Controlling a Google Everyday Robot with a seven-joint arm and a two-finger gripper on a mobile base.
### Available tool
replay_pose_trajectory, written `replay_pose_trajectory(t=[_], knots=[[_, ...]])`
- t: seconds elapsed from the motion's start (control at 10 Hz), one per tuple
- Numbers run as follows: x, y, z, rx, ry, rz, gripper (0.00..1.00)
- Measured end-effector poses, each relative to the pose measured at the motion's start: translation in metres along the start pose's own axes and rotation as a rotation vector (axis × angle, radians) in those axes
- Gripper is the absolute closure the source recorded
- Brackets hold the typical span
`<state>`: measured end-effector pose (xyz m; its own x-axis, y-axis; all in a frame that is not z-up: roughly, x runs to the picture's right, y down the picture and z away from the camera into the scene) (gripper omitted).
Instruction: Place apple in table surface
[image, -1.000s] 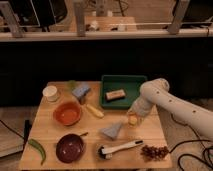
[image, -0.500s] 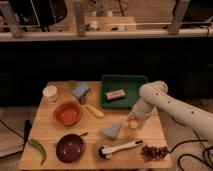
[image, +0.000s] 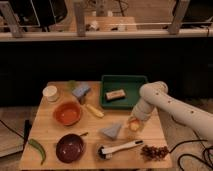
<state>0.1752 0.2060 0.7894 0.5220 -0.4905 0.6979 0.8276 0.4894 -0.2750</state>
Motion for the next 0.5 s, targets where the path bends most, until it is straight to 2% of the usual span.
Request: replay_pose_trajectory(t=[0.2, 0.3, 0.5], knots=[[-0.0013, 0.0005, -0.0015, -0.006, 0.0, -0.009, 0.27], [-0.002, -0.0005, -0.0026, -0.008, 0.001, -0.015, 0.21], [-0.0031, -0.0003, -0.0036, -0.012, 0.002, -0.021, 0.2]])
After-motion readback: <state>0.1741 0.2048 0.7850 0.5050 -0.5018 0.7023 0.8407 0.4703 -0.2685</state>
